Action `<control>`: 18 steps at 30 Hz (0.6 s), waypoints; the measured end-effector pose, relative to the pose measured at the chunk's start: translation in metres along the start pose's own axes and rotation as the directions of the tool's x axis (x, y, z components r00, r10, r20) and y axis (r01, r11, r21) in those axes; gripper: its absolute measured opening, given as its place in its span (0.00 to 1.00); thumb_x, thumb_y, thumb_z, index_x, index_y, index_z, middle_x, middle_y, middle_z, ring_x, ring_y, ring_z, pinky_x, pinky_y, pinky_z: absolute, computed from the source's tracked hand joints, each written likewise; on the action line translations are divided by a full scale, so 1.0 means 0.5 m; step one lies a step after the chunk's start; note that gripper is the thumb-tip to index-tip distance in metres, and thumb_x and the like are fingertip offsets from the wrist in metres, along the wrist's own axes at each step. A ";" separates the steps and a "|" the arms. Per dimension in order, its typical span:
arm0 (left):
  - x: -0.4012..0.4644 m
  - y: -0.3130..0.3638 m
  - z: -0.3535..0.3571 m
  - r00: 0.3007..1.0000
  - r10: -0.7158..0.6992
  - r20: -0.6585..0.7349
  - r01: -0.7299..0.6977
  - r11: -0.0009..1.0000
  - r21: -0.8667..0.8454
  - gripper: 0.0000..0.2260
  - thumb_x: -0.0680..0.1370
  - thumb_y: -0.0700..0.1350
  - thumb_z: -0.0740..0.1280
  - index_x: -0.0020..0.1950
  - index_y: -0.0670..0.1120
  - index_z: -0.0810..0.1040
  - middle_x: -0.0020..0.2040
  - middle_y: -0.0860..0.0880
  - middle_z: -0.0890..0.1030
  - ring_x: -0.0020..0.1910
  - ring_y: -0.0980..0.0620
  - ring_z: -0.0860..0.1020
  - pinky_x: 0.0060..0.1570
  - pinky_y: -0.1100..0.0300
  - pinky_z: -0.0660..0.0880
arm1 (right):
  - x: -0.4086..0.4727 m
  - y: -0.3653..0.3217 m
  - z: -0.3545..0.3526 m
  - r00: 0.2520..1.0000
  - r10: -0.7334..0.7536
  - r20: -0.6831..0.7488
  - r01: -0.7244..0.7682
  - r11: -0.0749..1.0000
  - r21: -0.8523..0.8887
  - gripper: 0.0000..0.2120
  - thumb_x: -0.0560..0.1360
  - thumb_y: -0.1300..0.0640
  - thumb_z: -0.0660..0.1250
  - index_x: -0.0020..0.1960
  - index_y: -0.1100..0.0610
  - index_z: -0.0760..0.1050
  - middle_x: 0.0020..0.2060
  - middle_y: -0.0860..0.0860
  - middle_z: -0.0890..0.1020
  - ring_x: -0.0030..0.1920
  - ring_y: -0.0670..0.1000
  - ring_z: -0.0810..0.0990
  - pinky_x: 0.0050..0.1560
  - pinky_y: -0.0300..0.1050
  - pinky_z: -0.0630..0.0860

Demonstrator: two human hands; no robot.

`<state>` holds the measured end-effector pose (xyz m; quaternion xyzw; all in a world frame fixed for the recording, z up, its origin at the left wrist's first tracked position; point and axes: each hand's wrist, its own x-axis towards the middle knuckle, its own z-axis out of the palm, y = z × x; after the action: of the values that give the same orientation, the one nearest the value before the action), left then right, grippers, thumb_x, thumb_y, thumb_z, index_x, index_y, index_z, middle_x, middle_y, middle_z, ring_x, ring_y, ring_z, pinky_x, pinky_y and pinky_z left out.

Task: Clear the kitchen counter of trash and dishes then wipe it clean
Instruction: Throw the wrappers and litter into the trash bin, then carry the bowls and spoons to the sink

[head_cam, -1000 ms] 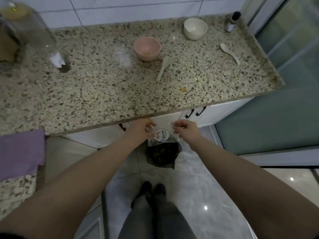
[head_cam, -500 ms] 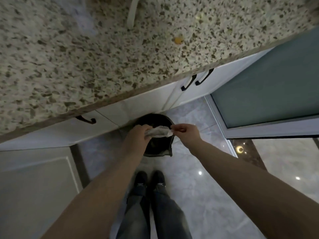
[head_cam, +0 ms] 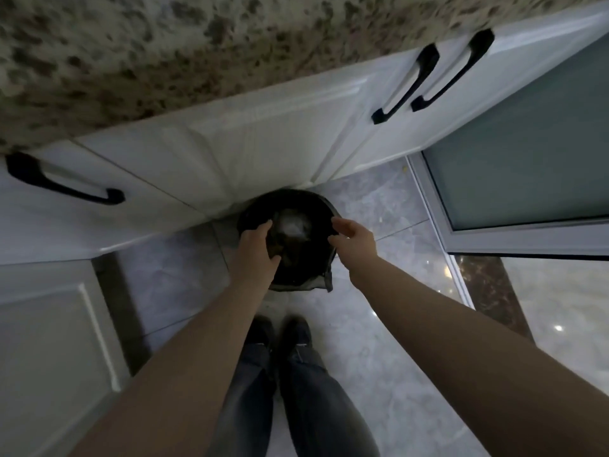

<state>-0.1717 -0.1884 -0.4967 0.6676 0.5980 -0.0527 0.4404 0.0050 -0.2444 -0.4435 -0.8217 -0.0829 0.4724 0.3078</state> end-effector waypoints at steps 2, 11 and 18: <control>-0.011 0.005 -0.011 1.000 -0.002 0.007 0.002 1.000 -0.007 0.33 0.75 0.42 0.72 0.76 0.54 0.62 0.66 0.44 0.69 0.53 0.43 0.80 0.56 0.46 0.78 | -0.013 -0.006 -0.001 1.000 0.003 0.024 -0.002 1.000 -0.008 0.19 0.77 0.67 0.65 0.65 0.53 0.77 0.62 0.48 0.80 0.59 0.50 0.79 0.58 0.41 0.76; -0.167 0.114 -0.190 0.998 0.035 0.049 -0.032 0.998 -0.049 0.04 0.77 0.41 0.68 0.52 0.48 0.78 0.46 0.50 0.80 0.46 0.48 0.80 0.43 0.56 0.78 | -0.189 -0.147 -0.062 0.998 -0.015 0.055 0.013 0.999 0.033 0.12 0.74 0.64 0.70 0.54 0.51 0.81 0.51 0.49 0.84 0.55 0.53 0.82 0.60 0.53 0.79; -0.317 0.301 -0.393 0.993 0.107 -0.042 -0.110 0.991 -0.073 0.06 0.79 0.46 0.68 0.45 0.45 0.79 0.41 0.49 0.81 0.44 0.50 0.79 0.44 0.61 0.73 | -0.414 -0.337 -0.135 0.993 -0.101 0.066 0.093 0.988 0.119 0.09 0.69 0.65 0.76 0.41 0.55 0.79 0.40 0.54 0.82 0.45 0.55 0.83 0.50 0.49 0.82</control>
<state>-0.1784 -0.1643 -0.2037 0.6829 0.5706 0.0066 0.4561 -0.0249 -0.2274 -0.1702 -0.7798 -0.1063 0.4902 0.3745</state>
